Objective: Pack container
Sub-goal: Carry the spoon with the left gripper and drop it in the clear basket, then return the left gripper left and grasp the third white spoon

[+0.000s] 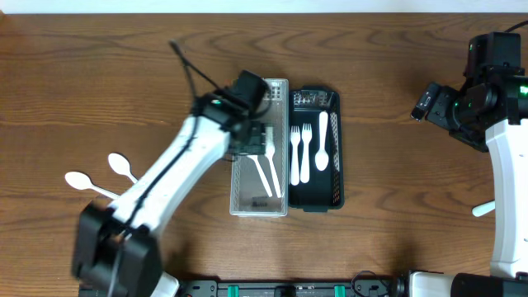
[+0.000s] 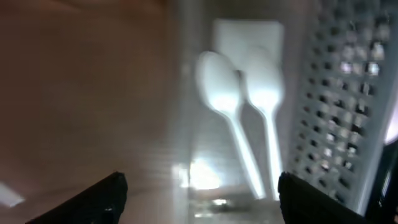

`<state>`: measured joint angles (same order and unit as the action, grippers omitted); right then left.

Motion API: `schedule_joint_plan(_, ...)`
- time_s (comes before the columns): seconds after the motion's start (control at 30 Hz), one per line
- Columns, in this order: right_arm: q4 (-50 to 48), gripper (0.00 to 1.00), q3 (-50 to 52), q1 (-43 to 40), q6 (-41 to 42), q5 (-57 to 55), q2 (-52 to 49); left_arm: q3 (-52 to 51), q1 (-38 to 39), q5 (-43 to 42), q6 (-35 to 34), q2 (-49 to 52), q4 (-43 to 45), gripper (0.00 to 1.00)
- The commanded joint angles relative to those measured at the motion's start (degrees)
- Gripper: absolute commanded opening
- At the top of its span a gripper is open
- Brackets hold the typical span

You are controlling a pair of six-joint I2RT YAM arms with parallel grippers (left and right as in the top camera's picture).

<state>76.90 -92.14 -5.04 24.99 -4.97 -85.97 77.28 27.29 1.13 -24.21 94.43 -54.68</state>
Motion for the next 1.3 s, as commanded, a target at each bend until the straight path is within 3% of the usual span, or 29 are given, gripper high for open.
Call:
schedule_joint_plan(0.0, 0.0, 0.99, 0.0, -0.6, -1.5, -1.0, 0.1, 2.0, -4.4, 10.4, -3.8, -8.7, -2.8, 0.84)
schedule_joint_plan(0.23, 0.0, 0.99, 0.0, -0.6, -1.5, -1.0, 0.1, 1.6, -23.4, 13.3, -16.0, -19.6, -11.5, 0.89)
schedule_joint_plan(0.33, 0.1, 0.99, 0.0, -0.6, -1.5, -0.7, 0.1, -0.2, -32.4, 11.6, -20.1, -19.1, -14.8, 0.9)
schedule_joint_plan(0.5, 0.0, 0.99, 0.0, -0.6, -1.5, -0.6, 0.1, -5.6, -41.0, 7.8, -21.4, -13.6, -12.2, 0.92)
schedule_joint_plan(0.93, 0.1, 0.99, 0.0, -0.6, -1.5, -0.6, 0.1, -8.5, -44.7, -1.1, -21.9, 9.2, -1.7, 0.93)
schedule_joint_plan(1.27, 0.0, 0.99, 0.0, -0.6, -1.5, -0.9, 0.1, -8.5, -44.7, -5.5, -15.9, 17.6, 5.5, 0.94)
